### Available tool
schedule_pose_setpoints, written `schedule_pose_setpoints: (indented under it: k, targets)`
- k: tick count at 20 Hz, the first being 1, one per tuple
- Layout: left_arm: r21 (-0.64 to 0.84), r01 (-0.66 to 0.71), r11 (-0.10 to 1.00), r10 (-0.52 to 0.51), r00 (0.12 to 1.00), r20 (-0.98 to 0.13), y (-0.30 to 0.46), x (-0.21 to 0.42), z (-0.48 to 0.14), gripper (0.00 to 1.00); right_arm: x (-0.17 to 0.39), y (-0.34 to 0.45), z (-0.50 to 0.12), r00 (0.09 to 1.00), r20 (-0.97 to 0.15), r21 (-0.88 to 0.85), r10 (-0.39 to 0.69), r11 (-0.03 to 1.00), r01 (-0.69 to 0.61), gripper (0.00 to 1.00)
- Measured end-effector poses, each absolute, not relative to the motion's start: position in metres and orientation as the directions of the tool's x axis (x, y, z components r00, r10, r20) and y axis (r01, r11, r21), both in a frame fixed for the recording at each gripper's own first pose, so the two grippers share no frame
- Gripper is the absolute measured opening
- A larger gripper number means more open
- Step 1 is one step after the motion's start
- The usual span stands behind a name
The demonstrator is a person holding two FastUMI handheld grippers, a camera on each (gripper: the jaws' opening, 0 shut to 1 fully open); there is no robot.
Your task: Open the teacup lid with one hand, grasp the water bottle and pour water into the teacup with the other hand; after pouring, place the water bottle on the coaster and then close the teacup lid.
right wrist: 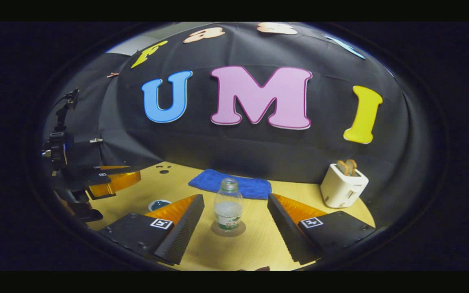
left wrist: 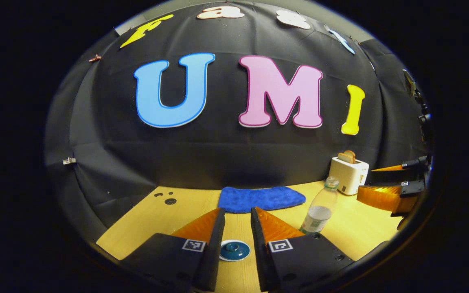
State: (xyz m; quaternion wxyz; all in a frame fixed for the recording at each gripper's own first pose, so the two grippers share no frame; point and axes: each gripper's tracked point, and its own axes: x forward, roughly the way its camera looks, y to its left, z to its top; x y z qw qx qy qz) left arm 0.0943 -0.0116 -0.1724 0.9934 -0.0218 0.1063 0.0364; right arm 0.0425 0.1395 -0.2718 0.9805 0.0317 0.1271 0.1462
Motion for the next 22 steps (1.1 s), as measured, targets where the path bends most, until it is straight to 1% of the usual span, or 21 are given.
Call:
schedule_pose_setpoints:
  k: [3, 6, 8, 9, 10, 11, 14, 22]
  targets:
    - [-0.042, -0.068, 0.997, 0.058, 0.977, -0.204, -0.014, 0.081, -0.134, 0.42, 0.034, 0.128, -0.24, 0.936, -0.243, 0.089, 0.256, 0.966, -0.242, 0.98]
    - [-0.024, -0.059, 0.998, 0.053, 0.98, -0.192, -0.015, 0.067, -0.102, 0.42, 0.023, 0.123, -0.208, 0.943, -0.231, 0.141, 0.239, 0.967, -0.21, 0.98]
    - [-0.016, -0.046, 0.999, 0.043, 0.983, -0.178, -0.017, 0.059, -0.084, 0.42, 0.016, 0.118, -0.195, 0.949, -0.224, 0.136, 0.219, 0.972, -0.192, 0.98]
    - [-0.014, -0.036, 0.999, 0.033, 0.985, -0.172, -0.018, 0.056, -0.077, 0.46, 0.013, 0.115, -0.189, 0.953, -0.222, 0.132, 0.209, 0.974, -0.183, 0.98]
    - [-0.013, -0.029, 0.999, 0.027, 0.986, -0.167, -0.02, 0.052, -0.07, 0.42, 0.01, 0.113, -0.183, 0.955, -0.218, 0.134, 0.201, 0.975, -0.175, 0.98]
    - [-0.015, -0.021, 1.0, 0.018, 0.986, -0.163, -0.021, 0.049, -0.063, 0.41, 0.007, 0.111, -0.179, 0.957, -0.215, 0.139, 0.193, 0.976, -0.165, 0.98]
    - [-0.014, -0.009, 1.0, 0.007, 0.989, -0.15, -0.023, 0.041, -0.05, 0.42, -0.003, 0.108, -0.164, 0.963, -0.203, 0.141, 0.176, 0.979, -0.149, 0.98]
    - [-0.021, -0.005, 1.0, 0.003, 0.994, -0.113, -0.017, 0.024, -0.032, 0.42, -0.021, 0.108, -0.151, 0.972, -0.179, 0.112, 0.151, 0.985, -0.132, 0.98]
